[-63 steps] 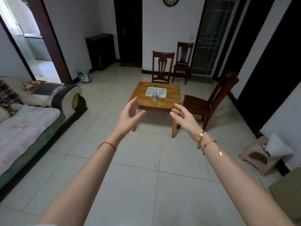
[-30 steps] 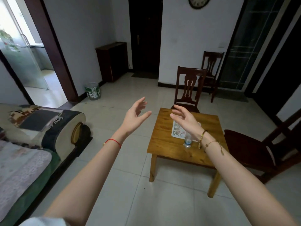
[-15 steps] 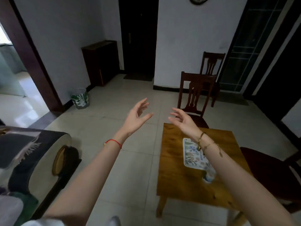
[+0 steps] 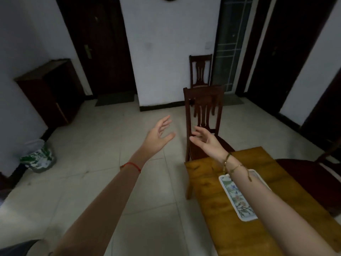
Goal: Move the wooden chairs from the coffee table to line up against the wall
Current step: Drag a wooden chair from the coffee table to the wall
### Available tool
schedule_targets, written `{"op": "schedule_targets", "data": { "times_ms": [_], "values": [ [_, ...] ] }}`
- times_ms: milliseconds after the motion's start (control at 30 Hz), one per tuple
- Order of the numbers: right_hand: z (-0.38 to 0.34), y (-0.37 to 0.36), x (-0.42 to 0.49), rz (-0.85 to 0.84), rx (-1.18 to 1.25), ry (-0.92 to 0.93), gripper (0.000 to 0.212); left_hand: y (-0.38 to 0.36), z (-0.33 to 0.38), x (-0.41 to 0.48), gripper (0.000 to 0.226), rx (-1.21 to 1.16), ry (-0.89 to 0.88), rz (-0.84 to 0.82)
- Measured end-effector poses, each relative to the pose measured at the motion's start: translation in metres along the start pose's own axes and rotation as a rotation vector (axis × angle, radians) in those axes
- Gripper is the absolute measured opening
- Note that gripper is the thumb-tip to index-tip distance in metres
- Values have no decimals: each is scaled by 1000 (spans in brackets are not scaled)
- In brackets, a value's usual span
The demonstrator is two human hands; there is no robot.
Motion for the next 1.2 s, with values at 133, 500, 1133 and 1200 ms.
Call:
{"op": "schedule_targets", "data": {
  "times_ms": [133,500,1133,1200],
  "values": [
    [23,-3,78,81,-10,-27,61,21,-43,80,69,-26,-38,-38],
    [45,18,318,276,-51,-81,61,37,-130,340,70,-101,-159,-237],
    [77,54,609,840,-94,-211,67,24,-247,727,65,152,-582,-705],
    [81,58,636,897,-74,-235,71,11,-251,764,69,219,-659,-754]
  ]
}}
Point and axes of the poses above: each hand's wrist, its own x-axis towards the middle knuckle, its own y-axis out of the back of the hand, z = x × y, the point moved 10 cm from there along x, towards the middle knuckle, and after that the axes turned 10 degrees about x, right-handed, at the moved point
